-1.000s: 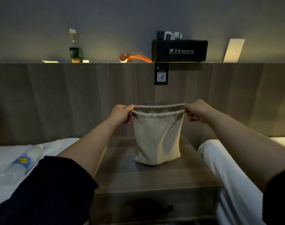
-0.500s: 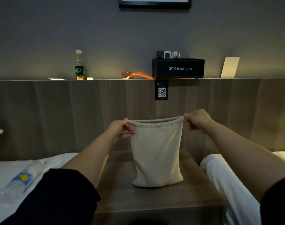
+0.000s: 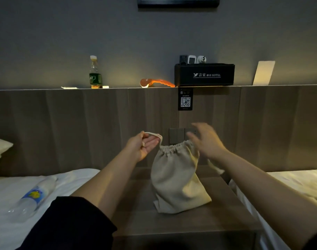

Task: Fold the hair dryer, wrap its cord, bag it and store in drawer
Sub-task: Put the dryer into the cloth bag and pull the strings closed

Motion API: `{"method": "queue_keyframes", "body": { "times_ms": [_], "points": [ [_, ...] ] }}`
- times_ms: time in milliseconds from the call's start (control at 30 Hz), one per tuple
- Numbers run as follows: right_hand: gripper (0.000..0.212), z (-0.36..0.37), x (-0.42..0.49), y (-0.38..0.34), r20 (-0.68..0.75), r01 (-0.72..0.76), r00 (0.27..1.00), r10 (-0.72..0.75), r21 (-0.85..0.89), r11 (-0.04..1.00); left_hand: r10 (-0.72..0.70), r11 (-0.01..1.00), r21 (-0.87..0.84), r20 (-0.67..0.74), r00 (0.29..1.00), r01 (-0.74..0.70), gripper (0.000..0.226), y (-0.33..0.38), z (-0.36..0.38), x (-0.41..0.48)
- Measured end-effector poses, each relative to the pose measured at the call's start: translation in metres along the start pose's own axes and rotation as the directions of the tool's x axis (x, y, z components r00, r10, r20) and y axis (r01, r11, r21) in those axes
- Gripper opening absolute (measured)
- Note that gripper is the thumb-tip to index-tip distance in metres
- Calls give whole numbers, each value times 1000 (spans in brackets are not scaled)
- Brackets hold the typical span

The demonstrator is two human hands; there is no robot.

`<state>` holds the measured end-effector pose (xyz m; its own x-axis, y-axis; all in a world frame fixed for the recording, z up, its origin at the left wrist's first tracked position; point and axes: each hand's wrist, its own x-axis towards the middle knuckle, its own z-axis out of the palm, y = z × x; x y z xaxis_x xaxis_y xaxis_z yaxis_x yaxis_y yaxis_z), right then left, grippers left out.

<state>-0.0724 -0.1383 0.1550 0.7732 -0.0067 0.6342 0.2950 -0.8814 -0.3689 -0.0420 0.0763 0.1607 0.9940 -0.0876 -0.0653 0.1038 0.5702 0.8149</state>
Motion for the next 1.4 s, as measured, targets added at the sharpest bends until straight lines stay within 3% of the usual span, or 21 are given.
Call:
{"method": "queue_keyframes", "body": {
  "times_ms": [67,133,200,267,300,333,367,400,433,467,533,600,700,767,867,933,1033,1133,1233,1400],
  "points": [
    [68,10,-2,-18,199,188,968,-155,-159,969,-15,1000,-6,29,999,15,34,0,-2,-1],
    [74,18,2,-25,349,257,924,-154,-274,927,-28,1000,4,80,996,28,36,1,-4,-5],
    [63,23,8,-27,459,253,885,-78,-333,909,-18,999,40,82,997,15,36,3,-8,-7],
    [43,23,10,-30,485,245,873,-47,-354,903,28,973,230,26,999,-34,34,3,-15,-6],
    [38,23,10,-31,475,243,879,-55,-345,907,100,893,441,-4,995,-88,31,3,-20,-4],
    [36,23,9,-31,462,244,884,-68,-334,910,231,692,707,-23,973,-148,25,4,-27,-2],
    [35,23,8,-31,451,251,889,-82,-329,910,396,389,898,40,917,-207,15,5,-33,0],
    [34,22,7,-32,441,262,892,-97,-331,907,490,93,959,191,851,-269,21,5,-38,-1],
    [33,22,7,-32,434,273,894,-110,-333,903,482,-102,926,365,796,-363,39,3,-39,-1],
    [30,21,6,-33,424,284,897,-126,-334,899,403,-195,864,502,765,-464,51,1,-37,-3],
    [22,19,5,-33,395,307,904,-166,-328,893,232,-278,784,615,753,-555,52,-7,-27,-7],
    [15,17,3,-34,374,317,908,-189,-319,893,153,-357,776,598,787,-520,39,-13,-20,-6],
    [20,14,0,-31,405,254,903,-143,-233,939,188,-441,766,588,787,-467,22,-14,-17,-4],
    [29,8,-1,-29,461,140,883,-82,-93,986,231,-464,759,602,764,-458,24,-16,-16,-4],
    [35,-1,1,-19,497,3,868,7,-19,1000,269,-347,804,578,770,-482,26,-17,-19,-1],
    [31,-3,4,-8,446,-42,892,76,-85,995,281,-261,837,543,791,-481,28,-16,-23,3],
    [49,-6,3,3,349,-119,920,177,-182,976,329,-139,871,489,808,-471,30,-17,-28,7],
    [50,-8,-1,7,312,-170,932,186,-77,982,359,12,891,419,834,-453,29,-19,-27,7],
    [43,-10,-2,9,252,-205,949,189,38,978,343,73,884,412,844,-461,29,-20,-26,7],
    [29,-15,-8,14,43,-163,983,177,-225,961,364,131,869,406,838,-478,28,-14,-30,3]
  ]
}}
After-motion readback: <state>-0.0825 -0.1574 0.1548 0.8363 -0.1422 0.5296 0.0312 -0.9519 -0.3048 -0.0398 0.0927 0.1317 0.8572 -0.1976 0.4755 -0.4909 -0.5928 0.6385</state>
